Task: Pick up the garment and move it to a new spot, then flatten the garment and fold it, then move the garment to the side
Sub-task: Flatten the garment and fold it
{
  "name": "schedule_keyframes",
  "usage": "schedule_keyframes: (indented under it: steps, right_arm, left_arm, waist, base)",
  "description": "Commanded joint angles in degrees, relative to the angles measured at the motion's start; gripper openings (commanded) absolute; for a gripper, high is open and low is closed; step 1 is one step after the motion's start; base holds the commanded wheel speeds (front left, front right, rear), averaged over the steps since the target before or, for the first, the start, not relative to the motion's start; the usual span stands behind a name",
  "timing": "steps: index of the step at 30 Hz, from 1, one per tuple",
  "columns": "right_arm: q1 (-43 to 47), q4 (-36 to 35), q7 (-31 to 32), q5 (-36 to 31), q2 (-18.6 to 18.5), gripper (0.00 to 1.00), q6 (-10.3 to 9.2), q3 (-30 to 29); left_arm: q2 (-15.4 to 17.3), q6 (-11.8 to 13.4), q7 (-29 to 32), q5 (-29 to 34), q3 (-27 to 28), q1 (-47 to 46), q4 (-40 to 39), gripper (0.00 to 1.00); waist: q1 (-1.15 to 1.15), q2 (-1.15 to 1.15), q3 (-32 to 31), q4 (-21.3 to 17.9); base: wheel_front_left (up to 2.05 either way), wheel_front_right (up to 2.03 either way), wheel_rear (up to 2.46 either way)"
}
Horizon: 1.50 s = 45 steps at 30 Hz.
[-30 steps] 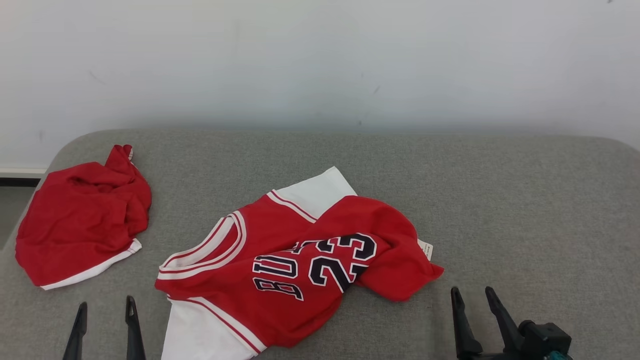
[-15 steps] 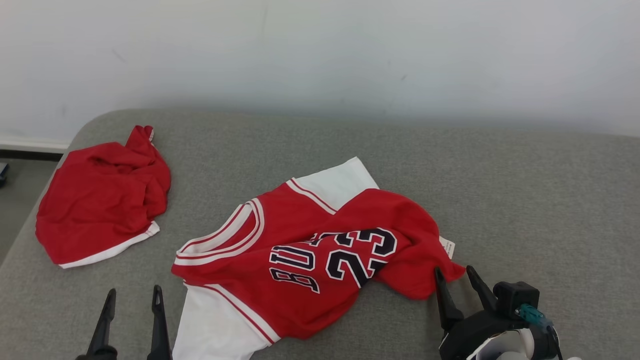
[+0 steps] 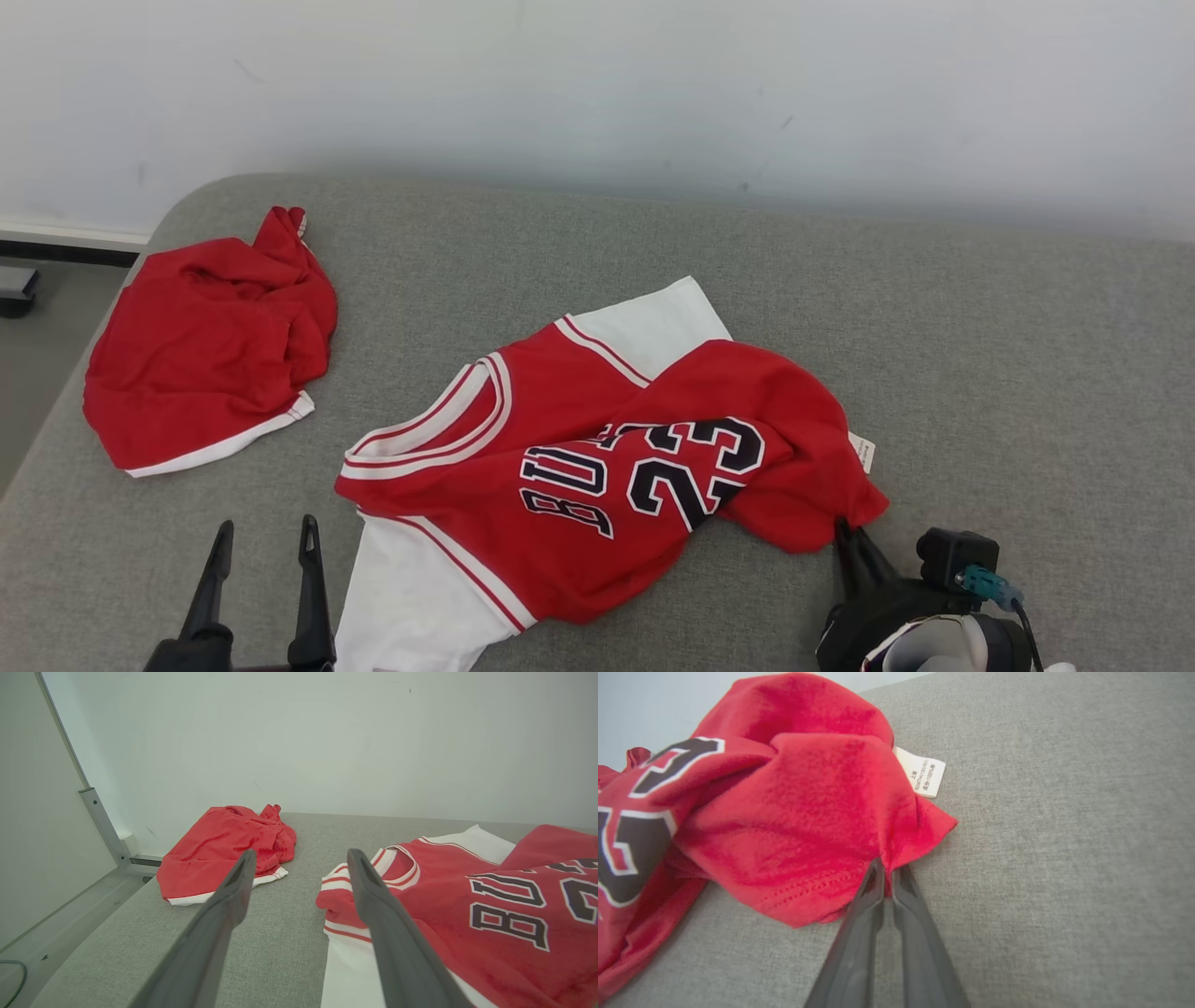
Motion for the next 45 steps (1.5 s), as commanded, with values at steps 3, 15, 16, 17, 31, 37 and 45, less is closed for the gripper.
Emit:
schedule_keyframes:
  steps: [3, 15, 16, 17, 31, 37, 45]
  right_arm:
    - [-1.1, -0.4, -0.5, 1.4, 0.1, 0.0, -0.13, 0.1]
    - [4.0, -17.9, -0.5, -0.2, -5.8, 0.0, -0.13, -3.0]
    - [4.6, -19.3, -0.5, -0.1, -6.5, 0.0, -0.13, -3.3]
    - [5.3, -20.7, -0.5, 0.1, -7.4, 0.0, -0.13, -3.6]
    - [10.2, -35.8, 5.0, -0.2, -13.1, 0.0, -0.13, -7.0]
    - [5.4, -35.6, 7.7, -0.3, -12.4, 0.0, -0.13, -2.5]
    - [-9.2, -25.1, 7.9, -0.9, -11.2, 0.0, -0.13, 5.8]
  left_arm:
    - [-0.4, -0.2, -0.2, 0.8, 0.4, -0.7, 0.1, 1.0]
    - [-1.1, -0.8, -0.2, 0.9, 1.9, 1.0, 0.3, 1.0]
    - [-1.1, -0.8, -0.2, 1.0, 2.0, 1.1, 0.3, 1.0]
    - [-1.2, -0.8, -0.2, 1.1, 2.0, 1.2, 0.3, 1.0]
    - [-1.9, -1.8, -0.2, 1.6, 2.1, 1.4, 0.7, 1.0]
    - [-2.2, -2.1, -0.2, 1.4, 1.2, 0.4, 1.3, 1.0]
    - [-2.5, -2.1, -0.2, 0.7, -0.7, -1.7, 2.3, 1.0]
  waist:
    - [0.0, 0.0, -0.4, -0.6]
    - [0.0, 0.0, -1.9, -5.2]
    - [0.0, 0.0, -2.0, -5.7]
    - [0.0, 0.0, -2.2, -6.0]
    - [0.0, 0.0, -3.1, -7.2]
    - [0.0, 0.0, -2.5, -4.7]
    - [0.0, 0.0, -0.3, 0.3]
  base:
    - [0.0, 0.0, 0.0]
    - [0.0, 0.0, 0.0]
    - [0.0, 0.0, 0.0]
    - [0.0, 0.0, 0.0]
    - [0.0, 0.0, 0.0]
    - [0.0, 0.0, 0.0]
    - [0.0, 0.0, 0.0]
